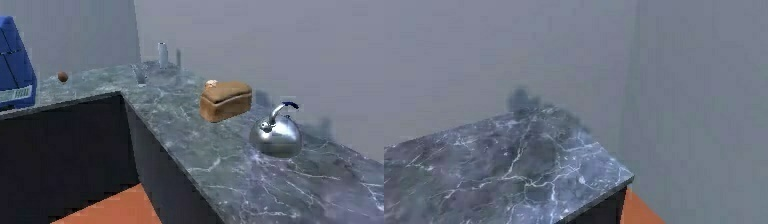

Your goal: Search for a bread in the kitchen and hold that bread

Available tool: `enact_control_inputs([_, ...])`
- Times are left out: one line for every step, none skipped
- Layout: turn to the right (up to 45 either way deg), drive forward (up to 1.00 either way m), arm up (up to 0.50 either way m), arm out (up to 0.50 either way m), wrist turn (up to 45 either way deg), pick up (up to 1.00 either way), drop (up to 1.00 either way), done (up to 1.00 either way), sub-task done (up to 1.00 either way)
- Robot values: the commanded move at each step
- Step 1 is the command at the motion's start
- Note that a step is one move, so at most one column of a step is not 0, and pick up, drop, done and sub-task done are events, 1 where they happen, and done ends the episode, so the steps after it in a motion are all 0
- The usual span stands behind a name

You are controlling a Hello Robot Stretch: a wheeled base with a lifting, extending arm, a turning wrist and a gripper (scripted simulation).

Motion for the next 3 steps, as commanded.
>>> enact_control_inputs([-45.0,0.0,0.0,0.0,0.0,0.0,0.0,0.0,0.0])
enact_control_inputs([-33.0,0.0,0.0,0.0,0.0,0.0,0.0,0.0,0.0])
enact_control_inputs([42.0,0.0,0.0,0.0,0.0,0.0,0.0,0.0,0.0])
